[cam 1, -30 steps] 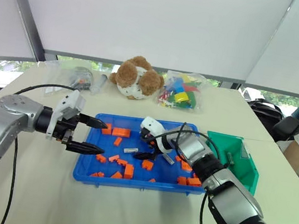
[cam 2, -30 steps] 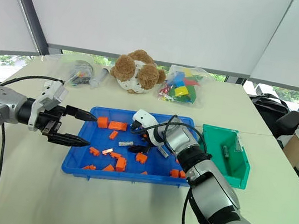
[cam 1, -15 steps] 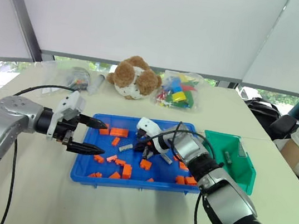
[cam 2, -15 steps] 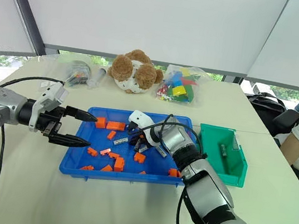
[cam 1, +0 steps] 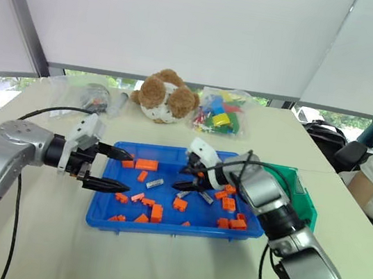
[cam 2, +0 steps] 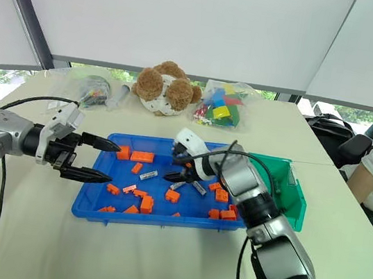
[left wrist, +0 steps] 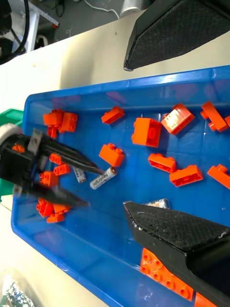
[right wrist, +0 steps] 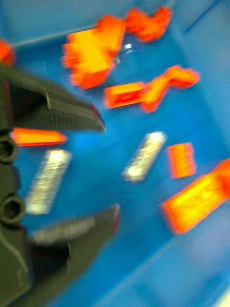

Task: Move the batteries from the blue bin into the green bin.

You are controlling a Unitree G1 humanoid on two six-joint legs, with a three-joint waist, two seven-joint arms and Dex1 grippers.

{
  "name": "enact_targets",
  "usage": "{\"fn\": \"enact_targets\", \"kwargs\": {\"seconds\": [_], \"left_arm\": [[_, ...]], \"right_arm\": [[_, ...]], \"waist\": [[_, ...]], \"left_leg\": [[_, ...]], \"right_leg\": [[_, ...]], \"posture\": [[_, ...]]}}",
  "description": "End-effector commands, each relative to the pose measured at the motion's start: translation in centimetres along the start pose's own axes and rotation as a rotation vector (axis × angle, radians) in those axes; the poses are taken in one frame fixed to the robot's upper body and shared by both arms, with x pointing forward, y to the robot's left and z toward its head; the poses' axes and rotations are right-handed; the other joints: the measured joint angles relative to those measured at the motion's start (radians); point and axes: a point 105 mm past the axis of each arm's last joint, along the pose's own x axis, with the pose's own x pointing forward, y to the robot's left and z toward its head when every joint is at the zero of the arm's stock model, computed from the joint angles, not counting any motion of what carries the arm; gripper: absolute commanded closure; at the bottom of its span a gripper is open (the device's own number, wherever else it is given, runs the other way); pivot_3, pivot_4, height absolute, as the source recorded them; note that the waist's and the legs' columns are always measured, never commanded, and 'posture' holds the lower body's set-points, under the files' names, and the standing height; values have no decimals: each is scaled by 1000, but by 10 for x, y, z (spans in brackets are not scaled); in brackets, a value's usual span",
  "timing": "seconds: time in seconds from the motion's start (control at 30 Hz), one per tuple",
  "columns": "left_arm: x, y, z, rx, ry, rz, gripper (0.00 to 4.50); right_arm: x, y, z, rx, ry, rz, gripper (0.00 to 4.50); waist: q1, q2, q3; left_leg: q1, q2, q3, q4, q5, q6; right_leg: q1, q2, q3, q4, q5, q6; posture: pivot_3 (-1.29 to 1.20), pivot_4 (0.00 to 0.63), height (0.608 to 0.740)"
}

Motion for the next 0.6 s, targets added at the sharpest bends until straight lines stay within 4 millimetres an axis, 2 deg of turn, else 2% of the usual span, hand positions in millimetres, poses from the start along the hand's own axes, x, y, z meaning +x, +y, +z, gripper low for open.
{"fn": "enact_targets", "kwargs": {"seconds": [0.03, 0.23, 0.37, 0.6], "left_arm": [[-10, 1, 10, 38, 8, 25, 0], [-17, -1, 11, 38, 26, 53, 0], [-19, -2, 12, 39, 31, 69, 0], [-20, -4, 10, 38, 39, 87, 0]], "right_arm": [[7, -8, 15, -68, -27, 0, 52], [33, 1, 7, -148, 11, 117, 52], [48, 3, 2, -178, 24, 135, 52], [61, 1, -8, -145, 59, 125, 52]], "waist": [[2, 0, 0], [0, 0, 0], [-4, 0, 0], [-10, 0, 0]], "left_leg": [[0, 0, 0, 0, 0, 0], [0, 0, 0, 0, 0, 0], [0, 0, 0, 0, 0, 0], [0, 0, 0, 0, 0, 0]], "right_leg": [[0, 0, 0, 0, 0, 0], [1, 0, 0, 0, 0, 0], [1, 0, 0, 0, 0, 0], [1, 0, 0, 0, 0, 0]], "posture": [[0, 150, 733], [0, 150, 733], [0, 150, 733], [0, 150, 733]]}}
